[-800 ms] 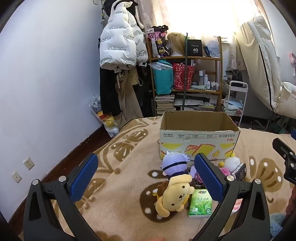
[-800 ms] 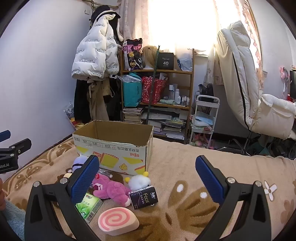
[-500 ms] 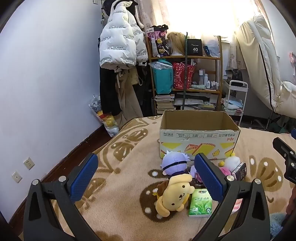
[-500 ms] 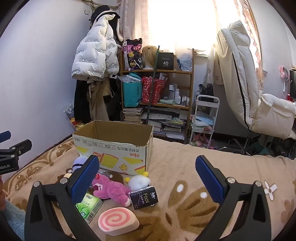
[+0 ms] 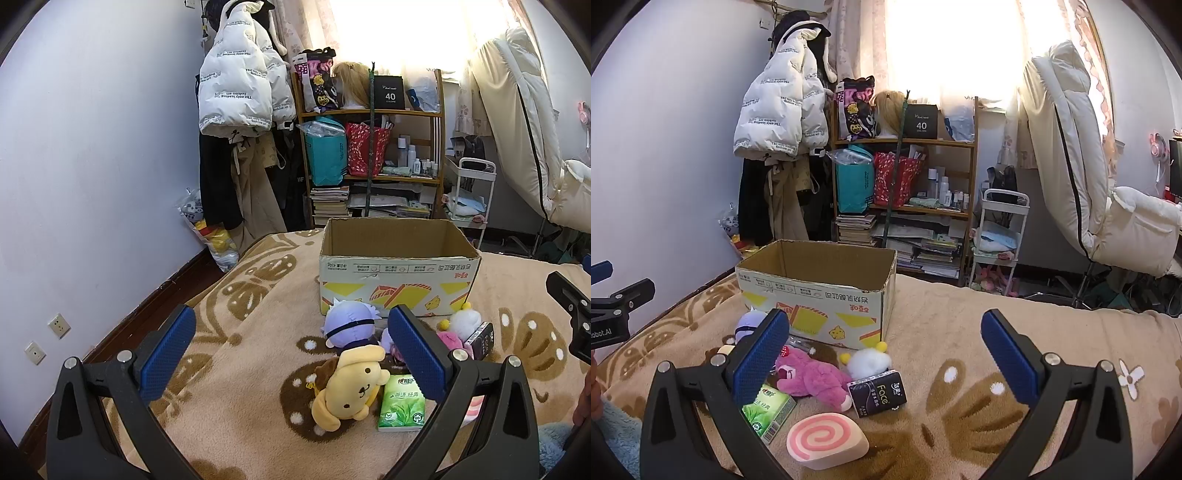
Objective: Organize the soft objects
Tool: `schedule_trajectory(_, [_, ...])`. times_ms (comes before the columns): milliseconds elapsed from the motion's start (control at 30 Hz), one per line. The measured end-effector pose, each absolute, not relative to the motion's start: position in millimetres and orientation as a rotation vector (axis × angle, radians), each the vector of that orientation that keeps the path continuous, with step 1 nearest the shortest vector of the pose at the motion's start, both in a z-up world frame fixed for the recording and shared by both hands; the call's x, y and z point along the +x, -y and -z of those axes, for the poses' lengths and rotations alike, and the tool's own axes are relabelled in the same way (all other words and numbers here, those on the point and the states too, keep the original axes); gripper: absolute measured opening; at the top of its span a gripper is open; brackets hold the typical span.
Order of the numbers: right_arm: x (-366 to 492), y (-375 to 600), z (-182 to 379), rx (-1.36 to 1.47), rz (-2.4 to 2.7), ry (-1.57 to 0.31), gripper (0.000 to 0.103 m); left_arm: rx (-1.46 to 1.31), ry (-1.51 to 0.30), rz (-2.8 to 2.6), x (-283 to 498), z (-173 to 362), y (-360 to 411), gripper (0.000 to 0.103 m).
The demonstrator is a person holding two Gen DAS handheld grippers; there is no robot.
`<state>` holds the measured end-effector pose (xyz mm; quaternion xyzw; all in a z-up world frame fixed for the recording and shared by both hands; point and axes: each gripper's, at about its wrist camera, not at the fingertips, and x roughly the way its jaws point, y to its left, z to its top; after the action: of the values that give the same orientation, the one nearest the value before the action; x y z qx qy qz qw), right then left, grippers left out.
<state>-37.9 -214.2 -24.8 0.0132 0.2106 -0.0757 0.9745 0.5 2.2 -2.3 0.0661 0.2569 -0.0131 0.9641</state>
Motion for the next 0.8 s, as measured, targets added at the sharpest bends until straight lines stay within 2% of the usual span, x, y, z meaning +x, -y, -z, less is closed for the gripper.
schedule_trajectory(800, [-38.0,214.0,24.9,0.025,0.153,-0.423,0.103,0.138,-0.524,0.021,2.4,7.3,-2.3,0.102])
